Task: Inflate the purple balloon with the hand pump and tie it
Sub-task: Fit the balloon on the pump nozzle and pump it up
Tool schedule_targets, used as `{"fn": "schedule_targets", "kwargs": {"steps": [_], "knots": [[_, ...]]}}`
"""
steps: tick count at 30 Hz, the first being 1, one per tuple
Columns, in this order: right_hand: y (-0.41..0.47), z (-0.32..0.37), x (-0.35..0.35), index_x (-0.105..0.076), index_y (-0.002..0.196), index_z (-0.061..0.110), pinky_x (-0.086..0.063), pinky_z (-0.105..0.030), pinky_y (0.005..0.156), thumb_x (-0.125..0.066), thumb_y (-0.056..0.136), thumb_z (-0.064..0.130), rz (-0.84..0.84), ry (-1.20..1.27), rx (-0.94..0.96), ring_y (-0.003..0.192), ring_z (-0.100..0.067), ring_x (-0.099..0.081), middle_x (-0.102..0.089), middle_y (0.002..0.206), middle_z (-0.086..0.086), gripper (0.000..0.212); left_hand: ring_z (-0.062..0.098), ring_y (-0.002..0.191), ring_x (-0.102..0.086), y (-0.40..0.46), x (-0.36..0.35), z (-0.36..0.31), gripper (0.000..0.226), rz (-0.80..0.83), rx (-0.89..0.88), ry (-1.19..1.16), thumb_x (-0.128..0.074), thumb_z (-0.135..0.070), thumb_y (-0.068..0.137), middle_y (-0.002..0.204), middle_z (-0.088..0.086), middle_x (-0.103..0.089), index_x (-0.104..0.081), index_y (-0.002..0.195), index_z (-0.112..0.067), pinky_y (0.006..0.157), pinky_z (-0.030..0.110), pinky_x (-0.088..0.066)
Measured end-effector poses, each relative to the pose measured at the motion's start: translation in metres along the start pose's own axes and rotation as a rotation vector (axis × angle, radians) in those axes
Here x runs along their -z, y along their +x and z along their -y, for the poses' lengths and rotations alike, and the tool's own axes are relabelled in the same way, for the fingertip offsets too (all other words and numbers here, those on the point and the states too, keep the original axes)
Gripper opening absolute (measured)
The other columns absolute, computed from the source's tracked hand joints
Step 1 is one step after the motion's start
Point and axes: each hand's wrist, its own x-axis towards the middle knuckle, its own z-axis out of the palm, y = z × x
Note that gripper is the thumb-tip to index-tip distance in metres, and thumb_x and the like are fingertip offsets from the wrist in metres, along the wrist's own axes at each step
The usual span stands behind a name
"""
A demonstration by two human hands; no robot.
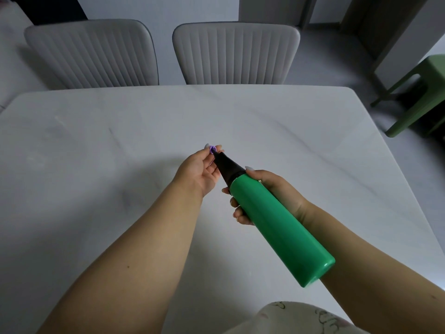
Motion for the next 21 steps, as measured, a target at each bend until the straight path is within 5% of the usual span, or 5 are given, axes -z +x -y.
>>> {"fn": "schedule_targets", "kwargs": {"steps": [7,12,21], "knots": [[0.003,-0.003,-0.002,-0.06,0.104,-0.002,-0.057,-0.033,0.057,-0.05,0.085,0.04,-0.042,-0.055,0.031,0.055,-0.028,-0.066,-0.064,0.072,-0.016,0.048,0.016,0.084,-0.067,-0.001,0.002,0.004,0.013,0.018,0.024,-0.008,-0.059,-0.018,0.094,0.081,0.005,-0.071,-0.062,0.088,-0.006,0.068,0.03,-0.052],[0.003,-0.009,-0.003,-0.058,0.107,-0.005,-0.056,-0.033,0.053,-0.048,0.088,0.038,-0.081,-0.099,0.082,0.054,-0.03,-0.066,-0.064,0.072,-0.018,0.048,0.017,0.089,-0.066,-0.007,0.005,0.01,0.014,0.04,0.068,-0.061,-0.064,-0.02,0.091,0.095,0.009,-0.07,-0.065,0.091,-0.006,0.097,0.034,-0.049],[0.001,-0.022,0.0,-0.06,0.105,-0.006,-0.053,-0.031,0.051,-0.058,0.076,0.038,-0.059,-0.083,0.121,0.056,-0.03,-0.065,-0.065,0.074,-0.017,0.052,0.02,0.09,-0.062,-0.023,0.006,0.01,0.01,0.153,0.068,-0.143,-0.059,-0.014,0.093,0.092,0.008,-0.065,-0.064,0.091,-0.006,0.096,0.039,-0.047]]}}
